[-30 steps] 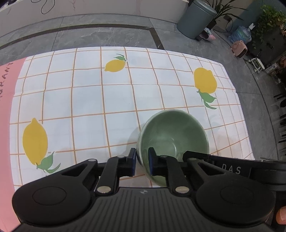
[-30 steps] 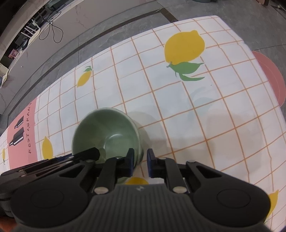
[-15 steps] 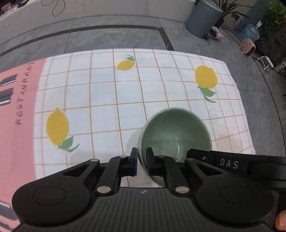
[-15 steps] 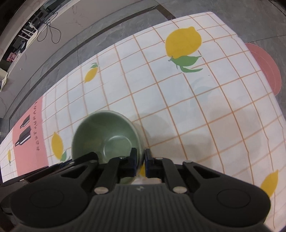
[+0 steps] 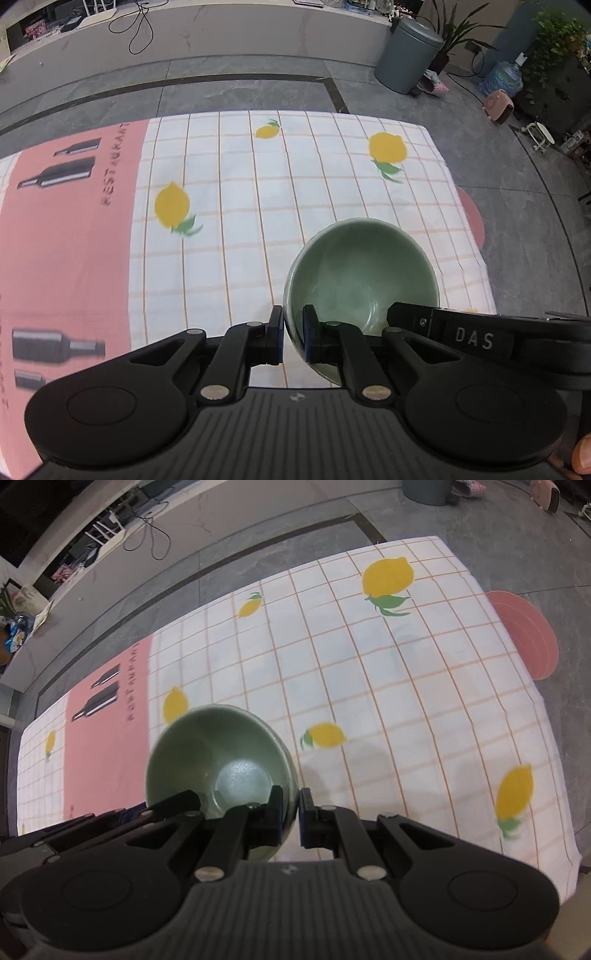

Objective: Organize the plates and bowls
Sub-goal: 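Carry the pale green bowl into the nested steel bowls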

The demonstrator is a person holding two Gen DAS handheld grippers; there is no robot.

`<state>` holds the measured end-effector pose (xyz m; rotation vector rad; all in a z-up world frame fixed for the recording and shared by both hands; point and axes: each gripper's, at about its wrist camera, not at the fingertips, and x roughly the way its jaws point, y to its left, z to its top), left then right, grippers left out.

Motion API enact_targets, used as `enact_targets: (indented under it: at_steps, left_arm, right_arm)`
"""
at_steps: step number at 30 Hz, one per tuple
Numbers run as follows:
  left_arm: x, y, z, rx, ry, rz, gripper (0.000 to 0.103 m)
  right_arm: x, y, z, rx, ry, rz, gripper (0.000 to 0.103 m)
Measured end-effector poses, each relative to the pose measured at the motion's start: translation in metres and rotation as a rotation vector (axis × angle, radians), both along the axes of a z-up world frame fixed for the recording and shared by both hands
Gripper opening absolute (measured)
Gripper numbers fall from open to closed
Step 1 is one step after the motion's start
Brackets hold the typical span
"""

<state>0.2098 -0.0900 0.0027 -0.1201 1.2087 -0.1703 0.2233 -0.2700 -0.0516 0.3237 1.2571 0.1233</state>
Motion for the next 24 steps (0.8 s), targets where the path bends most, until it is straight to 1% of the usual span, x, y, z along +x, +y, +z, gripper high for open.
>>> enact_targets:
  at_steps: [5,9,15,19,24]
  left_arm:
    - [-0.04,-0.004,0.013,-0.009,0.004,-0.018,0.01]
    - [-0.064,-0.003,0.01,-0.038,0.028,-0.019,0.01]
    - [-0.093,-0.012,-0.007,-0.038,0.075,-0.046,0.011]
    - [-0.109,-0.018,-0.02,-0.012,0.095,-0.072,0.012]
    - [-0.115,-0.013,-0.039,-0.039,0.162,-0.051,0.013]
  right_arm:
    - [-0.046,0.001,0.019,-0.025,-0.02,0.045,0.006]
    - [-0.077,-0.004,0.023,-0.032,-0.023,0.075,0.007]
    - [-0.107,-0.012,0.007,-0.021,0.026,0.098,0.007]
    - [-0.12,-0.015,-0.008,-0.025,0.067,0.112,0.007]
    - [-0.124,-0.017,-0.026,-0.023,0.105,0.117,0.006]
